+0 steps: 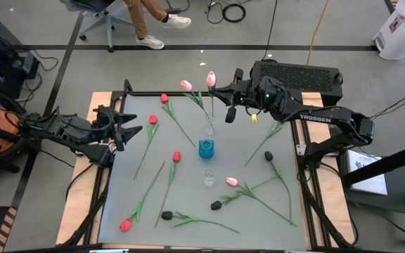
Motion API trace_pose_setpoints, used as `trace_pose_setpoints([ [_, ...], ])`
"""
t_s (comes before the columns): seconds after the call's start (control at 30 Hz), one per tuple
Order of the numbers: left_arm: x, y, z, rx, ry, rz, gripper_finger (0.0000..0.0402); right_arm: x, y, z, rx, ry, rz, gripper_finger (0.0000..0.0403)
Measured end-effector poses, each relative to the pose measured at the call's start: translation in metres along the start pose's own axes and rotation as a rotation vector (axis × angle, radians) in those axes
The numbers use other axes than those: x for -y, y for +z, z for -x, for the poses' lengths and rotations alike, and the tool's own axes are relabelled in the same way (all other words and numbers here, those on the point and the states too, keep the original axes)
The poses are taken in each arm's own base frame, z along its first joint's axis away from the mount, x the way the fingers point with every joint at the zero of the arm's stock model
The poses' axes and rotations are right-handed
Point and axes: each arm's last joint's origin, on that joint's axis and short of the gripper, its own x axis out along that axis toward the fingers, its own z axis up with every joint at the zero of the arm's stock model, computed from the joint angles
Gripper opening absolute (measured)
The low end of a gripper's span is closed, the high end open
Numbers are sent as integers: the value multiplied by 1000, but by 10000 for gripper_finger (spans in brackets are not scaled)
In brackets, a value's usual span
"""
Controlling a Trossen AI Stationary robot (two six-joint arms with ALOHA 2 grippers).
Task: Sort flowers into vase by color
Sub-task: Put the top pink tulip into the top transparent vase, then put the pink tulip into the top transparent vase
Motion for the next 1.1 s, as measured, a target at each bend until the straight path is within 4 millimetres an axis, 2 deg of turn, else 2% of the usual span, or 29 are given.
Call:
trace_pose_setpoints([
  [0.43,0,0,0,0,0,0,319,0,1,0,11,-1,2,7],
  [1.1,0,0,0,0,0,0,319,0,-1,0,-12,1,-4,146],
])
